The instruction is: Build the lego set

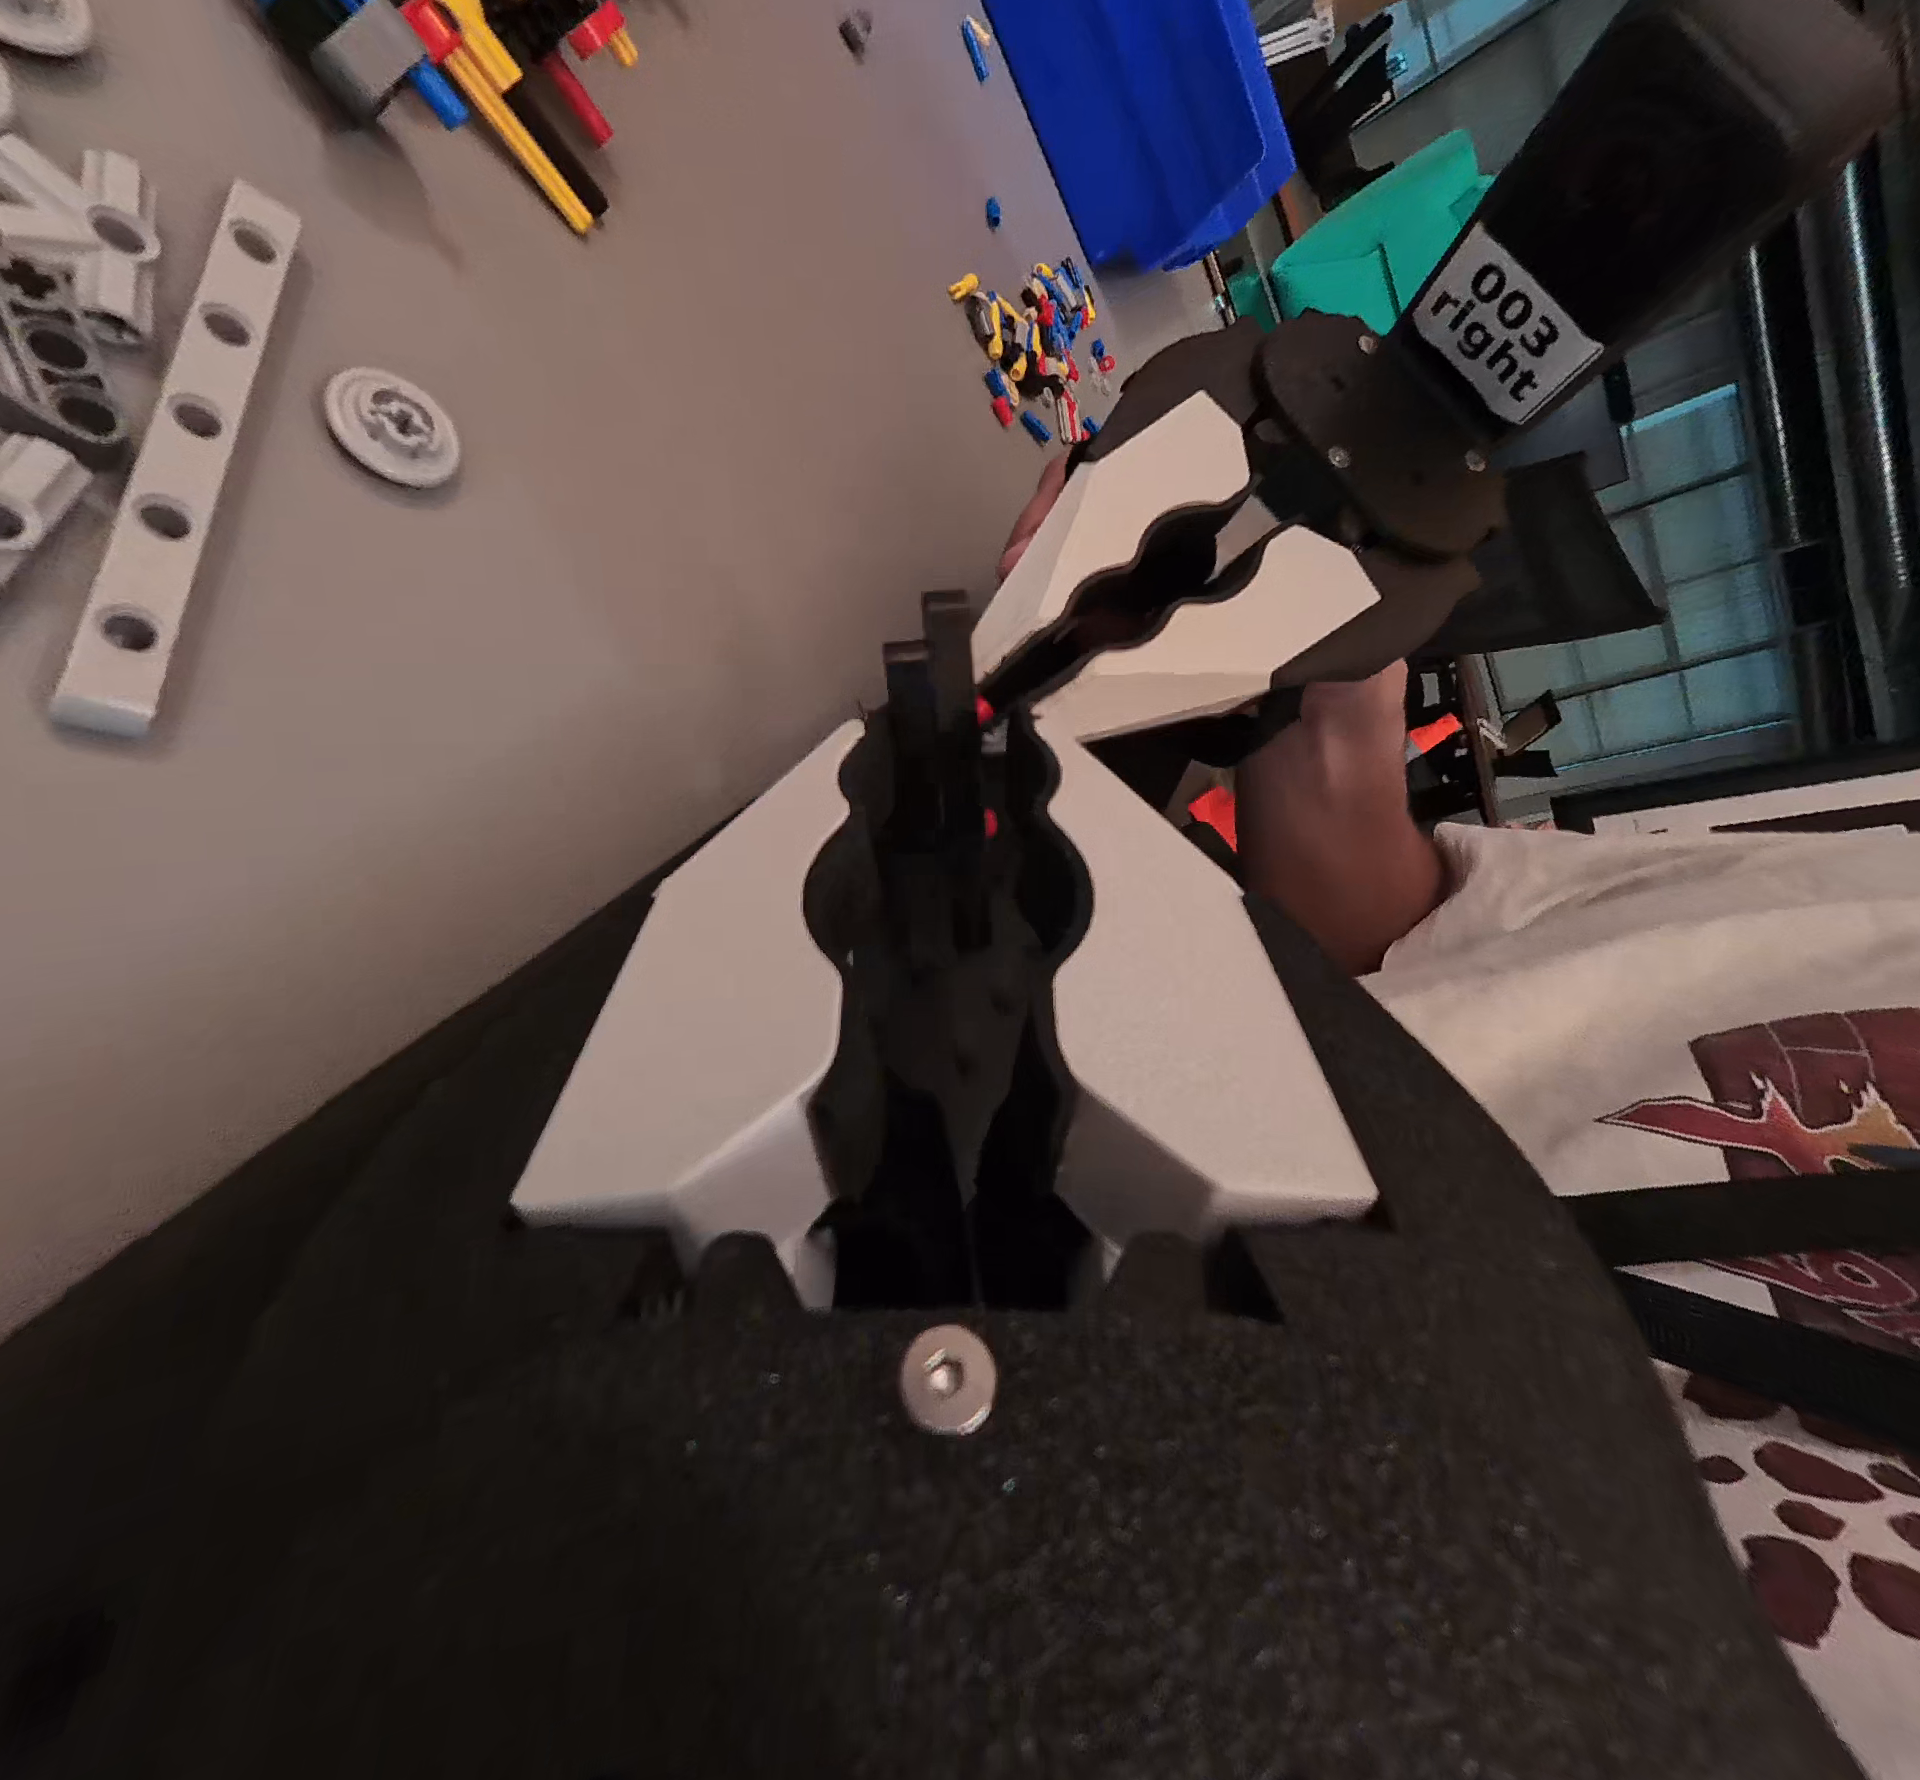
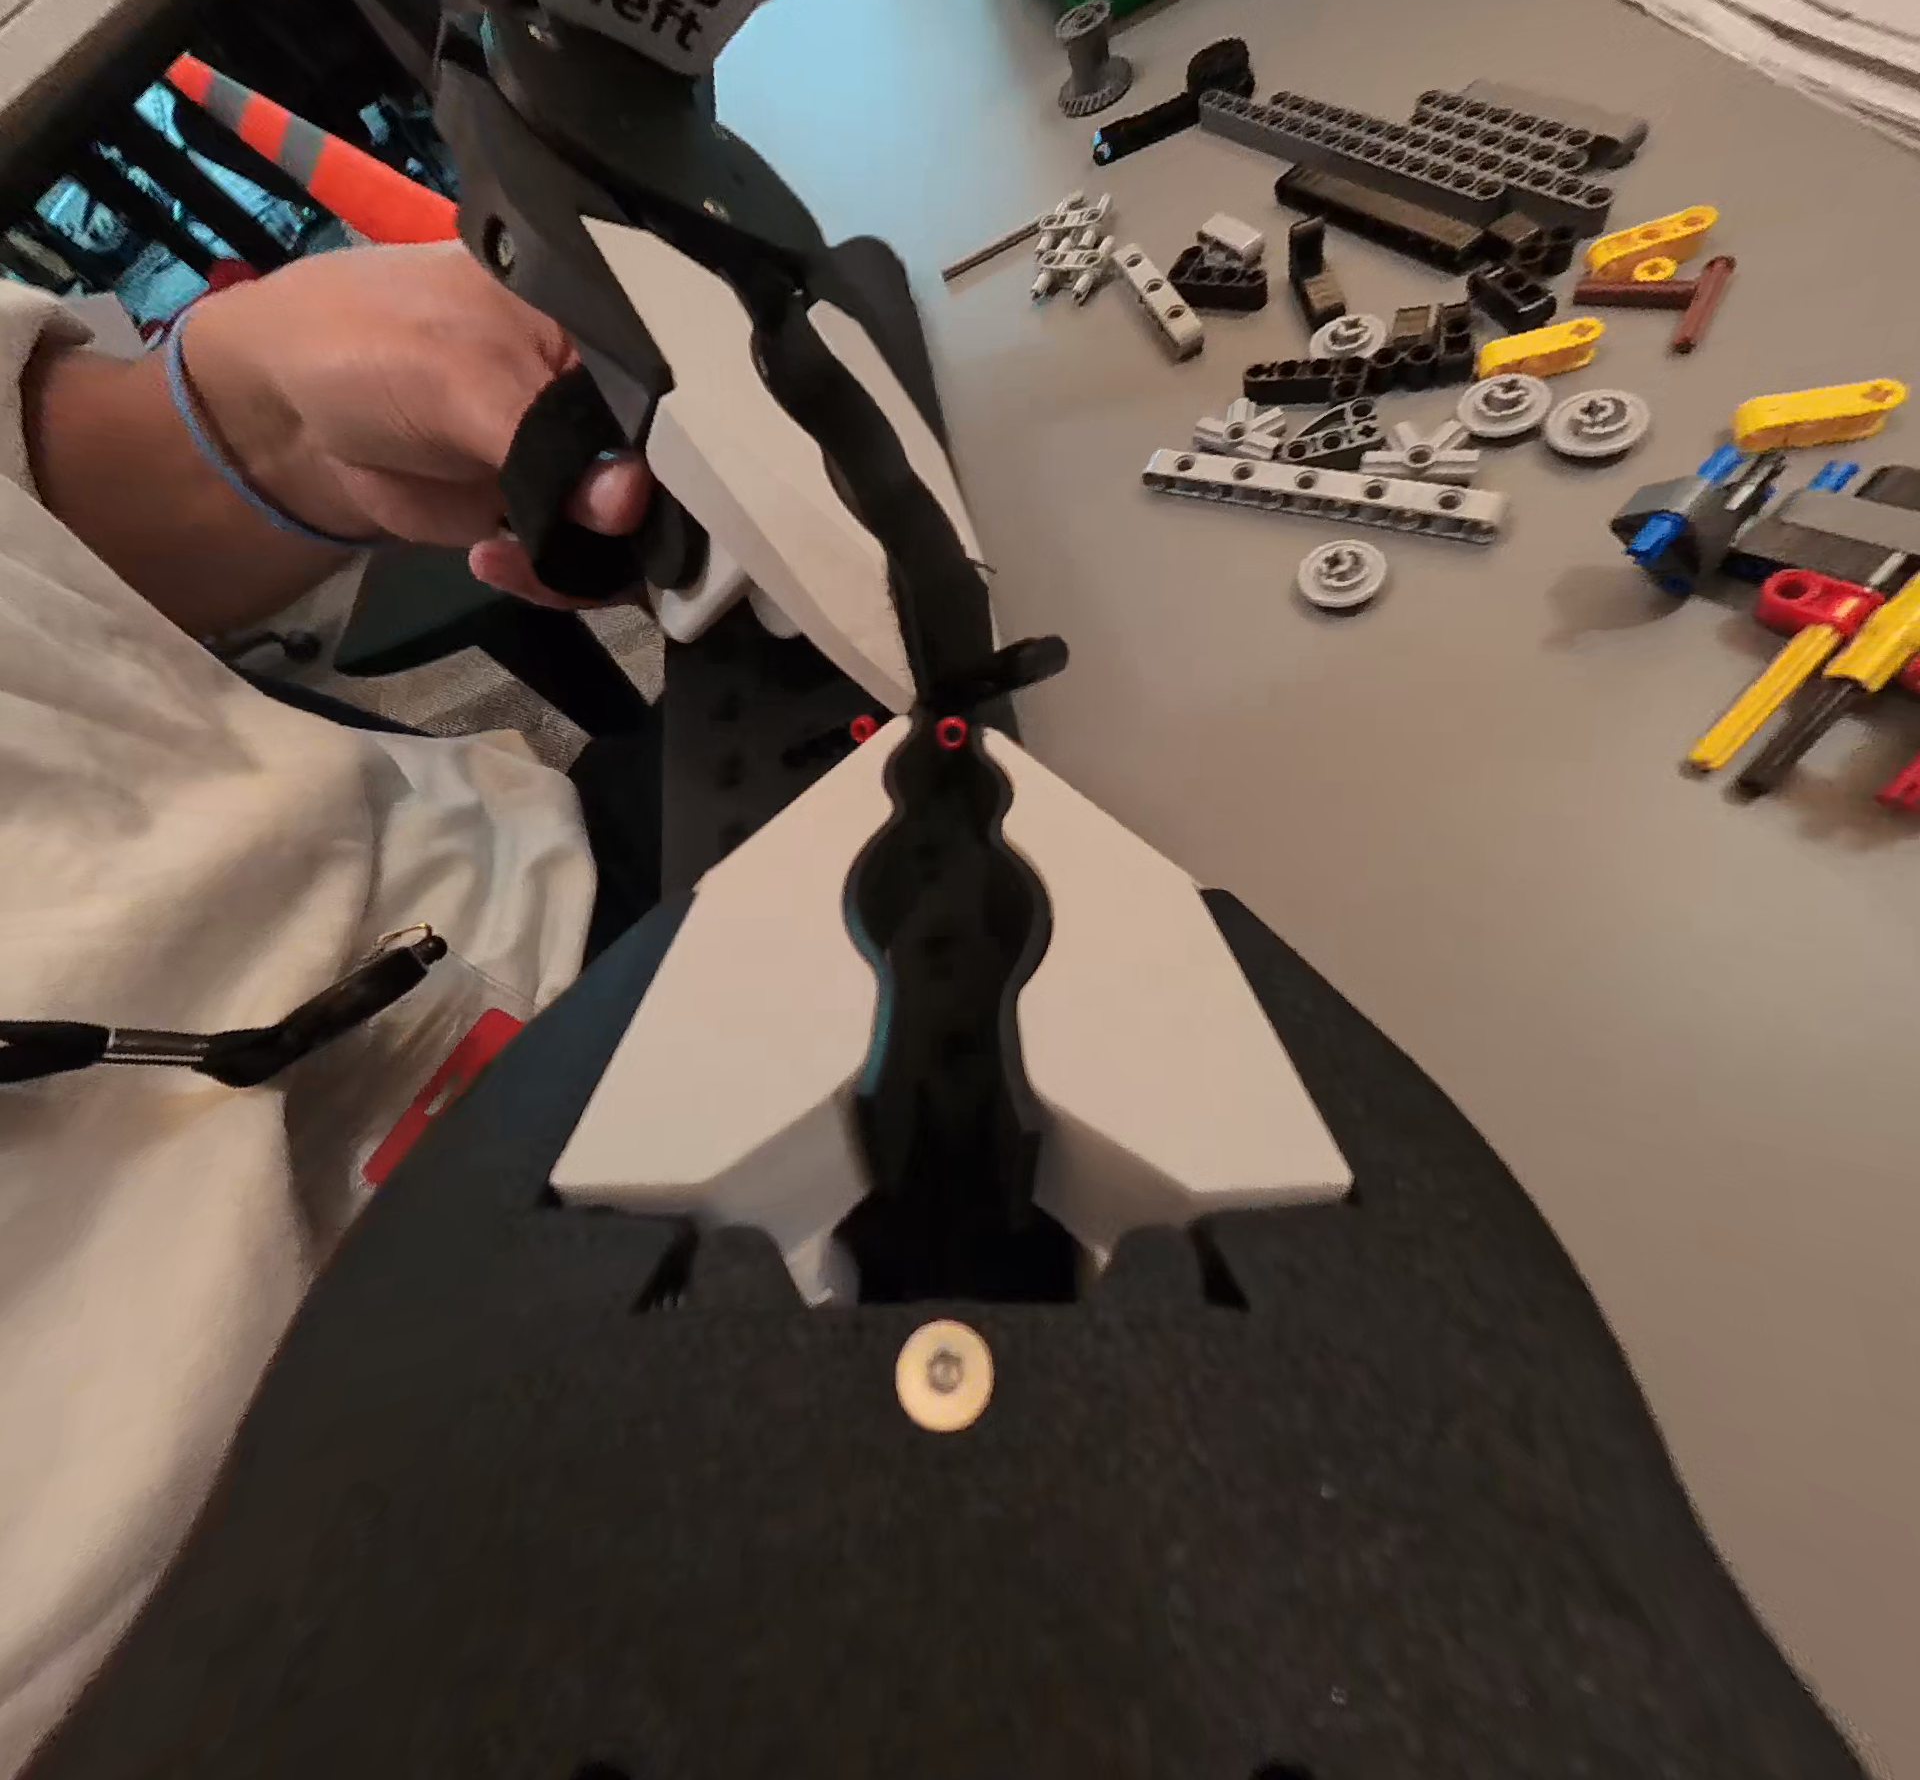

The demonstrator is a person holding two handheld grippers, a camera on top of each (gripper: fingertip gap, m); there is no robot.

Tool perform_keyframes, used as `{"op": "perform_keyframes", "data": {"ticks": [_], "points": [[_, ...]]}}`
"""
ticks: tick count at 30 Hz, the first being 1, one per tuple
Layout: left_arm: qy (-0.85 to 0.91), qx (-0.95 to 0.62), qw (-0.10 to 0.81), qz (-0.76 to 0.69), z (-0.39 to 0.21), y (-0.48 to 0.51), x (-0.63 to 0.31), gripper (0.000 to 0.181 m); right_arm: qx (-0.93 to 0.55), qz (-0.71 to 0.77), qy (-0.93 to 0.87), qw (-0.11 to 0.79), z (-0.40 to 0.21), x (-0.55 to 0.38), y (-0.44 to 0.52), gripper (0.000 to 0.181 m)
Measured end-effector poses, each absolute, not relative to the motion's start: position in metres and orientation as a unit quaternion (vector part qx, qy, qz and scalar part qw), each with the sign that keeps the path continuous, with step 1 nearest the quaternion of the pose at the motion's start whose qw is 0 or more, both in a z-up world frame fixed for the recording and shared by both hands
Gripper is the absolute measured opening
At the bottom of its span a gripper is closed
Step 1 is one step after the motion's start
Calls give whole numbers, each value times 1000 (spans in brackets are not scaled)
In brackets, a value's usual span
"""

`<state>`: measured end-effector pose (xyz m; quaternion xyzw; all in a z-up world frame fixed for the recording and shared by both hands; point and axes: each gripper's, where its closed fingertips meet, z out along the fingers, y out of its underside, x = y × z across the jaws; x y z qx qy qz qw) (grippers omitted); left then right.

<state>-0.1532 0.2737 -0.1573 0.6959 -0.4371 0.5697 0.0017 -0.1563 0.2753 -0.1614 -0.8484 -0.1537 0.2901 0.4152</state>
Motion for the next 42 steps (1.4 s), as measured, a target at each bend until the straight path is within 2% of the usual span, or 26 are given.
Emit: {"op": "perform_keyframes", "data": {"ticks": [11, 16, 20, 24, 31, 40, 42], "points": [[-509, 643, -31, 571, -145, 275, -124, 16, -819, 347, -62, 453, -145, -118, 282, 4], [-604, 655, -96, 445, -168, 286, -106, 15, -831, 289, -14, 474, -149, -72, 285, 4], [-707, 625, -108, 313, -186, 283, -98, 15, -838, 174, 9, 517, -153, -13, 286, 4], [-761, 597, -90, 238, -195, 277, -92, 15, -814, 179, 37, 551, -146, 1, 284, 4], [-771, 596, -59, 216, -210, 271, -91, 15, -804, 186, 35, 564, -142, 1, 281, 4], [-753, 618, -61, 219, -211, 276, -100, 21, -804, 199, 21, 560, -143, -6, 281, 4], [-757, 611, -68, 221, -211, 275, -98, 16, -806, 199, 17, 558, -143, -8, 281, 4]]}}
